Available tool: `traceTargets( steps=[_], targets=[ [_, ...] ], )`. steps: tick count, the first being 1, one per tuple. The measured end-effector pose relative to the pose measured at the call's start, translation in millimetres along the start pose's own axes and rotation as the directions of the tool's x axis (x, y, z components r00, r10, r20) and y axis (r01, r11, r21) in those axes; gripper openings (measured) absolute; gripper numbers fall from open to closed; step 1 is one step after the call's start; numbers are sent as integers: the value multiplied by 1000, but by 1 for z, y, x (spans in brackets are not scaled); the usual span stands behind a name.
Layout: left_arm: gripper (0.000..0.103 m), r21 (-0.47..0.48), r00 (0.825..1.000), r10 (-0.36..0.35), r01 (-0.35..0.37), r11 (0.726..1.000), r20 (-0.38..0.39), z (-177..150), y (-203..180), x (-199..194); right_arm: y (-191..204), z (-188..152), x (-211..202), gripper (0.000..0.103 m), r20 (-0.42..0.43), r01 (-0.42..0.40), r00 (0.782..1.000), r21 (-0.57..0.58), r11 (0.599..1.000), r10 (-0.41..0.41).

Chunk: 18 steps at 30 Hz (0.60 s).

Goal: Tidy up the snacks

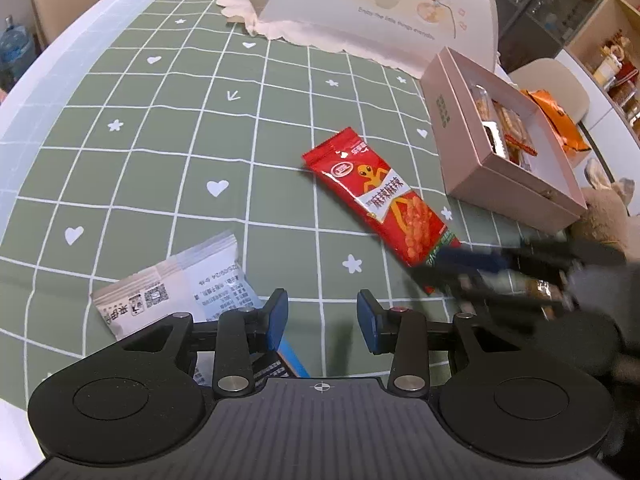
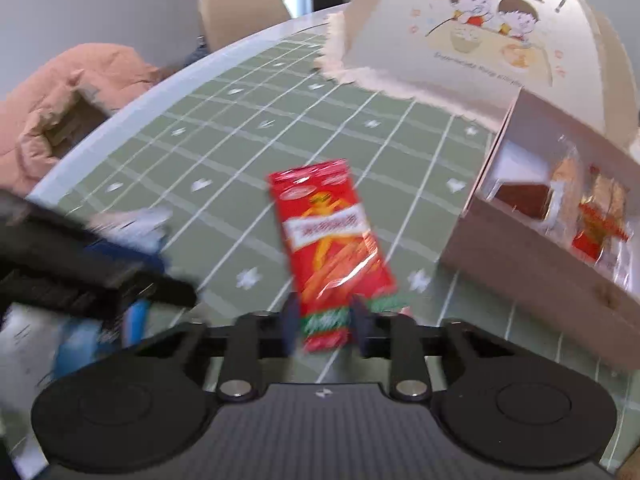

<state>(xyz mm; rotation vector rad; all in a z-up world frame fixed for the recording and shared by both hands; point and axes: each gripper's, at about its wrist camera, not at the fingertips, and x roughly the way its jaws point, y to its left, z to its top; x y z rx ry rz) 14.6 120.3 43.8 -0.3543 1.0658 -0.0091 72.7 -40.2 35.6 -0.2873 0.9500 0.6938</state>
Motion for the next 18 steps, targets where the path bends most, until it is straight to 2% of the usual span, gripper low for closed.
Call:
traceTargets(
  steps=[5,7,9,10,11,13,15,18],
  targets=[
    [42,-1,1000,-16,16,1000,9,8,-8,11,13,-36,-27,22,-25,-41,999,-11,999,40],
    [42,-12,999,-7,8,1000,33,16,-10,15,11,-46,-41,22,-8,-10,1000,2,1000,10],
    [42,-55,998,-4,7,998,56,29,-8,23,7,-52,-56,25,30,60,998,28,998,-61],
    [42,-83,998,-1,7,996,65,36,-6,27,3,-55,-64,32,48,111,992,43,993,-113],
    [42,-113,997,3,5,994,71,43,-4,33,-1,-58,-71,45,63,166,983,68,984,-170],
    [42,-162,996,-6,19,987,85,57,-2,42,-13,-63,-84,59,85,227,967,141,964,-240],
    [42,-164,995,0,16,986,95,69,-6,49,-30,-67,-94,59,90,251,956,229,941,-277],
    [43,-75,995,8,-1,997,99,82,-24,60,-58,-76,-98,63,54,269,950,354,896,-307]
  ],
)
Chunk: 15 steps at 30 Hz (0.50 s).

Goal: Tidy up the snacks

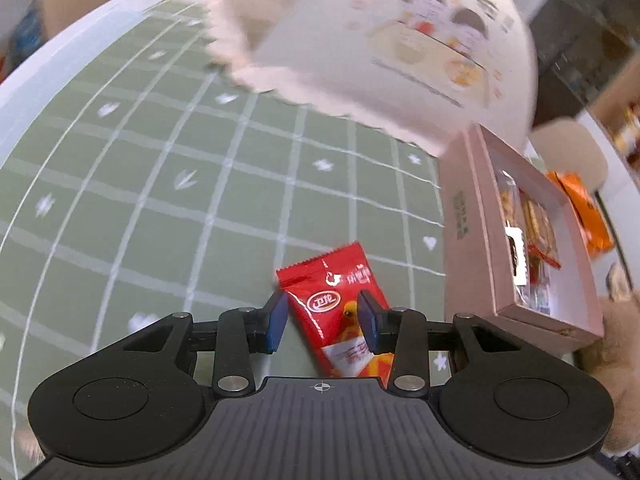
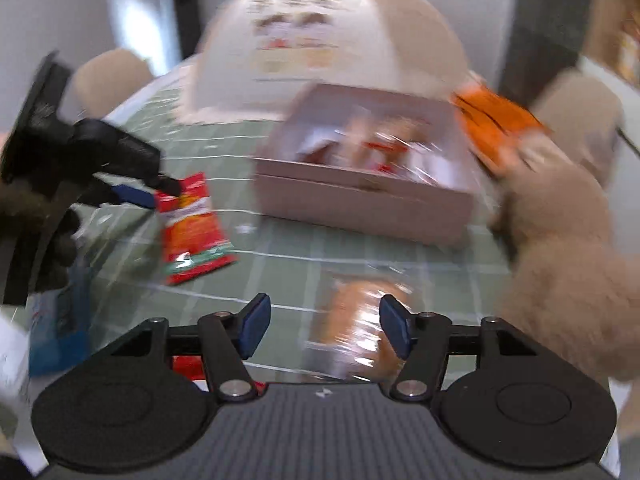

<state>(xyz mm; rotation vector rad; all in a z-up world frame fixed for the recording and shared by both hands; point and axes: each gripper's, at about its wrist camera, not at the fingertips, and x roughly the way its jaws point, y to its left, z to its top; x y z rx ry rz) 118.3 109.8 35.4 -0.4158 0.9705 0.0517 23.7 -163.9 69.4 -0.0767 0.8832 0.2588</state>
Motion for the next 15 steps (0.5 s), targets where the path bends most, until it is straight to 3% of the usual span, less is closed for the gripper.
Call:
traceTargets(
  steps=[2,6,10,15],
  targets=[
    [43,142,1000,12,-11,990,-11,0,-21,11,-16,-1,9,63,-50,0,999,68,998,3],
    [43,412,1000,4,0,911,-9,-16,-58,15,-32,-8,18,63,-94,1,996,140,990,13],
    [48,516,999,-18,35,856,-37,-34,-63,6,-37,-11,26,63,-105,-14,994,173,985,33],
    [48,571,994,-49,99,815,-102,-55,-52,-13,-35,-13,26,63,-110,-20,993,172,985,40]
  ],
)
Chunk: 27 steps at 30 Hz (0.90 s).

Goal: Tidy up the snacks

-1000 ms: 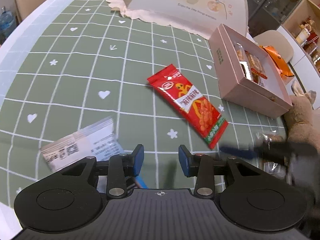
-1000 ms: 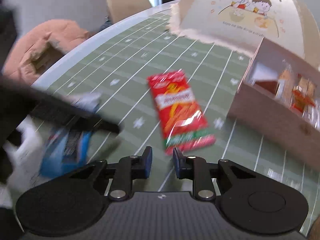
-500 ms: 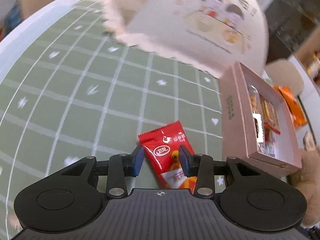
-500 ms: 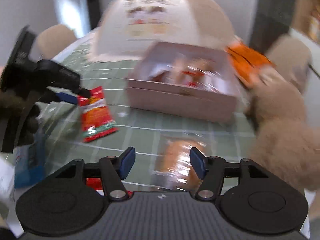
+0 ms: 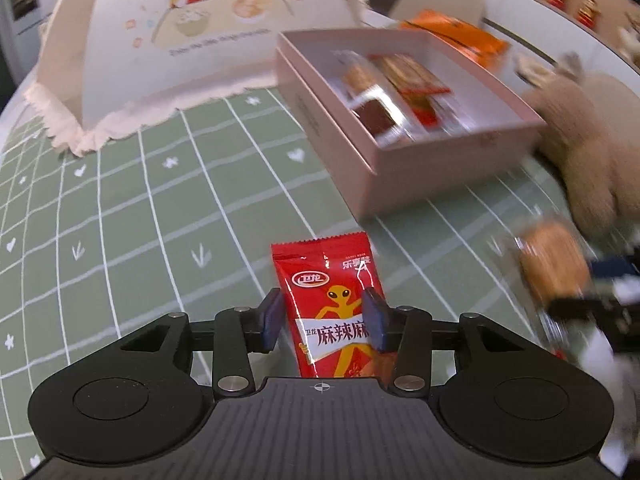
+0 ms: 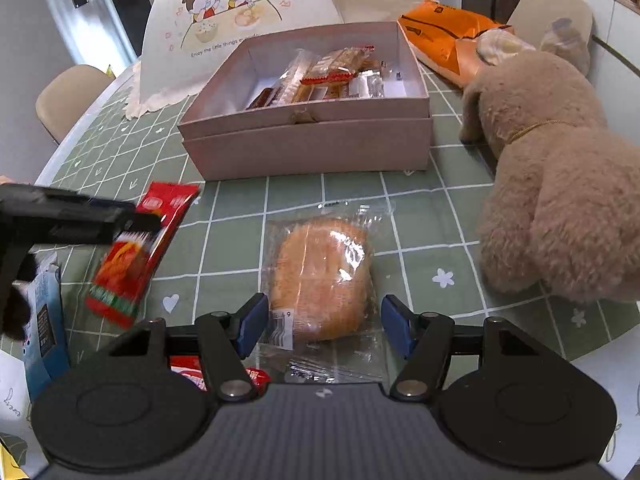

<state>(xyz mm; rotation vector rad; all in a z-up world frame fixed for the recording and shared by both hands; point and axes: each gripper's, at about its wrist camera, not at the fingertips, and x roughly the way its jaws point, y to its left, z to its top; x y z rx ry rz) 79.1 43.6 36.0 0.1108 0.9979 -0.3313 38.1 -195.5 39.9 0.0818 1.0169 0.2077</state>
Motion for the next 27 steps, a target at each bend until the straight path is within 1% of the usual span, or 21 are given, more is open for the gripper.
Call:
traceTargets(
  steps=[2,3,6,8,9,10,13,15,16,17,18,19,20,21,22,24,25,27],
  targets=[
    [47,-7,1000,2,-3,1000,-12,-7,-1,-8,0,-1,3,65,-16,-6,1000,-4,1000,6],
    [44,-24,1000,17,-17,1000,-7,-10,0,-14,0,-1,5,66,-15,-6,1000,-11,1000,6],
    [44,-106,996,62,-56,993,57,-17,1,-38,3,-5,5,68,-6,7,1000,-42,999,-7],
    [44,-156,996,46,-34,987,71,-18,-3,-45,3,-7,5,72,3,11,1000,-46,999,-10],
    [44,-152,997,33,-23,988,66,-17,-7,-45,4,-7,5,72,8,13,1000,-49,999,-13],
    [44,-133,998,35,-27,991,57,-17,-13,-43,5,-8,6,74,12,18,1000,-55,998,-17],
    [44,-47,997,79,-78,996,17,-19,-35,-30,10,-10,7,76,15,32,999,-84,996,-31],
    [46,-27,996,83,-83,996,-23,-24,-44,-20,12,-11,8,76,16,40,999,-101,994,-39],
    [52,-6,995,95,-95,995,-13,-27,-50,-18,13,-11,8,77,17,45,999,-106,993,-43],
    [55,26,994,106,-105,994,-13,-29,-56,-16,13,-12,8,77,19,48,999,-108,993,-46],
    [61,65,993,117,-115,991,-15,-30,-63,-14,14,-13,8,78,22,51,999,-108,993,-49],
    [68,100,992,124,-122,988,-19,-31,-69,-13,15,-14,8,79,23,54,998,-111,992,-52],
    [70,126,992,127,-123,984,-23,-32,-73,-11,17,-15,9,79,27,61,998,-117,991,-58],
    [72,129,992,120,-116,985,-25,-32,-75,-12,19,-17,9,80,30,70,997,-127,989,-66],
    [71,108,995,102,-98,989,-23,-32,-73,-14,20,-17,10,81,30,74,997,-138,988,-71],
    [68,34,998,67,-67,997,-2,-30,-63,-20,22,-19,10,82,33,80,997,-147,986,-76],
    [65,-3,997,77,-77,997,13,-29,-57,-23,22,-20,10,82,32,79,997,-145,986,-75],
    [63,-42,991,135,-134,990,10,-29,-48,-22,22,-20,9,83,37,81,996,-144,986,-76]
  ],
)
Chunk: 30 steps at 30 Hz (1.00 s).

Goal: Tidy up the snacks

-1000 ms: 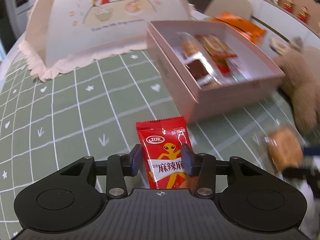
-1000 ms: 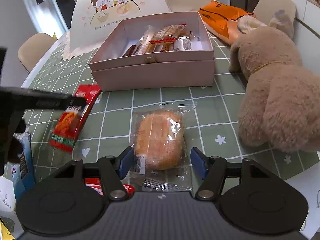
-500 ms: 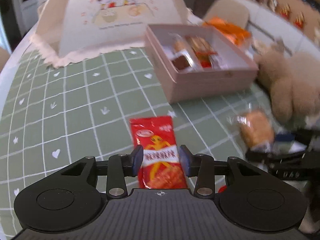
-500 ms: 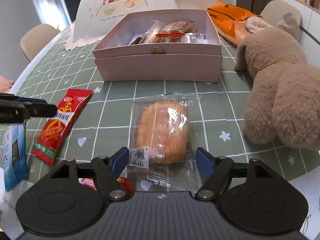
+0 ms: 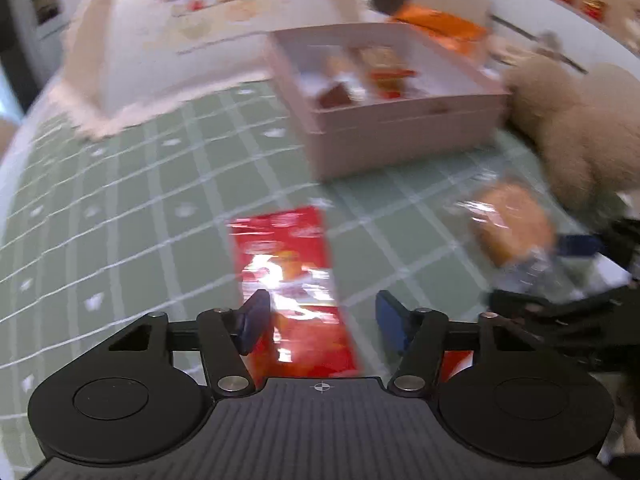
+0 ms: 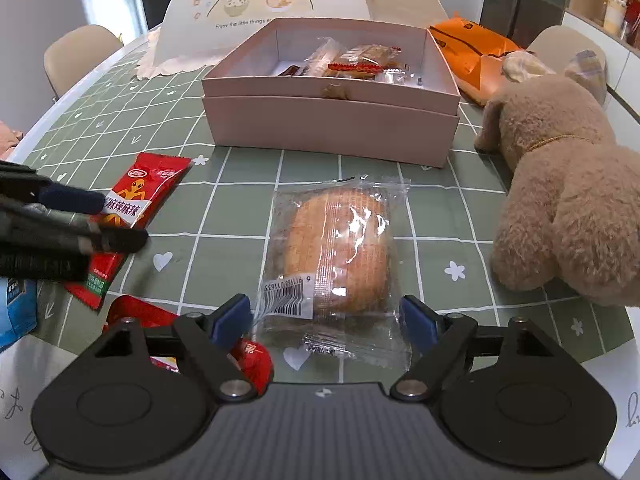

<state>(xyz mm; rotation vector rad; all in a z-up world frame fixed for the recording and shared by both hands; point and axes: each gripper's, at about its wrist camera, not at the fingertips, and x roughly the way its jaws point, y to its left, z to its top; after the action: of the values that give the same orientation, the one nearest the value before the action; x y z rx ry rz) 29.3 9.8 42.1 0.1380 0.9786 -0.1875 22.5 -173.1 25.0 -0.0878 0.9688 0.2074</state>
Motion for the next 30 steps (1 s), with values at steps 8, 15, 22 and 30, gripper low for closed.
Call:
traceTargets(
  steps=[8,15,22,30],
  targets=[
    [65,-99,998,-12,7,995,-59,7,16,17,2,-2,0,89,9,-5,1000,-8,1000,5],
    [64,-121,997,2,-11,993,-73,8,14,18,5,-9,3,103,18,17,1000,26,1000,-18],
    [62,-133,997,-18,8,991,-79,-1,12,10,8,-11,1,103,7,19,1000,20,1000,-19],
    [62,-135,998,-14,5,991,-65,-14,7,1,1,6,-7,96,15,44,999,-34,998,-43]
  ],
)
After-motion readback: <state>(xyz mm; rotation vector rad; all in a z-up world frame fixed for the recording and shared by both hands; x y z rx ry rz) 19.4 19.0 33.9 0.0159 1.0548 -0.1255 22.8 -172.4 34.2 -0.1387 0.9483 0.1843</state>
